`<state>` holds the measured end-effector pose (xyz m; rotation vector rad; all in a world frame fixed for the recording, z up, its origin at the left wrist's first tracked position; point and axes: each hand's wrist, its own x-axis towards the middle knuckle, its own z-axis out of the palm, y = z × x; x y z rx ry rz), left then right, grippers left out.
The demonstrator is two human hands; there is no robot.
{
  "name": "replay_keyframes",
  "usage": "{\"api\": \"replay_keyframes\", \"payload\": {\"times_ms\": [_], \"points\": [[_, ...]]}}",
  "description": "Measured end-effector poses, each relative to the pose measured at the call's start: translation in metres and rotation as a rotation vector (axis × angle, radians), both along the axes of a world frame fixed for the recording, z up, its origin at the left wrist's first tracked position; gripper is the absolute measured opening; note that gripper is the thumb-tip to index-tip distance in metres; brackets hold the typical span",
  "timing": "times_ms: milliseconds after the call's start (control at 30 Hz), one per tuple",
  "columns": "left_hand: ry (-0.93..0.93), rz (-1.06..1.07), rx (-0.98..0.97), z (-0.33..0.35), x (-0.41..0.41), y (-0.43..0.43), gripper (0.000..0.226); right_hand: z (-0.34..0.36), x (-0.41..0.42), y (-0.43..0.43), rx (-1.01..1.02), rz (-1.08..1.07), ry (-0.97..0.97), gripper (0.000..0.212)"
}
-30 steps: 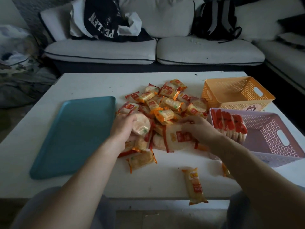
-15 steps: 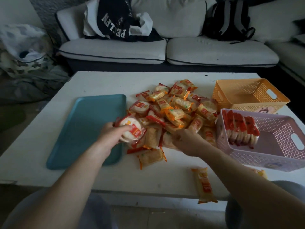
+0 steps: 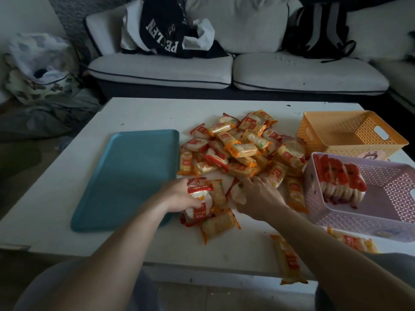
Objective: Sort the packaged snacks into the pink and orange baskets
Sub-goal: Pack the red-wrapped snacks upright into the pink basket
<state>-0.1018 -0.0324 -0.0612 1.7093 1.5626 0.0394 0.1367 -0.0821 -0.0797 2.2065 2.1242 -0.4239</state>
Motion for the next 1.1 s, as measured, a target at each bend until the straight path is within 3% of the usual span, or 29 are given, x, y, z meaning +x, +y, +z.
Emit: {"api": "replay_keyframes", "payload": {"times_ms": [100,200,267,333,400,500,567,633,733,767,867,933,1033,1100], "points": [[0.068,0.01,0.032,0.0,-0.002,0.006,0.086,0.02,0.009,0.001,-0.028,-0.042,0.009,0.076],[0.052,0.04,0.062,0.005,-0.004,0.006,0.077,0.039,0.018,0.001,-0.062,-0.097,0.089,0.068],[0.048,0.068,0.111,0.007,-0.004,0.005,0.061,0.047,0.023,-0.001,-0.105,-0.16,0.305,0.06],[0.022,0.139,0.133,0.007,-0.006,0.006,0.061,0.053,0.022,-0.004,-0.182,-0.24,0.616,0.047],[-0.041,0.185,0.095,0.009,-0.008,0.007,0.057,0.059,0.017,-0.007,-0.223,-0.261,0.829,0.035],[-0.113,0.185,0.017,0.013,-0.01,0.002,0.034,0.057,0.009,-0.008,-0.243,-0.332,1.13,0.026],[-0.136,0.211,0.023,0.017,-0.008,-0.003,0.039,0.054,0.001,-0.009,-0.282,-0.358,1.276,0.032],[-0.22,0.282,0.044,0.02,-0.01,-0.004,0.059,0.052,-0.008,-0.01,-0.276,-0.336,1.349,0.041],[-0.407,0.407,0.052,0.023,-0.017,-0.004,0.082,0.052,-0.03,-0.009,-0.118,-0.2,1.229,0.06],[-0.496,0.462,0.017,0.024,-0.016,-0.005,0.077,0.05,-0.039,-0.006,-0.032,-0.142,1.123,0.067],[-0.803,0.619,-0.188,0.038,-0.006,-0.012,0.021,0.049,-0.068,0.005,0.239,-0.036,0.88,0.08],[-0.964,0.675,-0.358,0.045,-0.005,-0.011,0.036,0.051,-0.081,0.016,0.341,-0.011,0.777,0.08],[-1.027,0.642,-0.383,0.047,-0.009,0.001,0.069,0.056,-0.092,0.035,0.251,0.03,0.64,0.086],[-0.969,0.645,-0.295,0.045,-0.007,0.007,0.06,0.06,-0.088,0.047,0.1,0.103,0.751,0.092]]}}
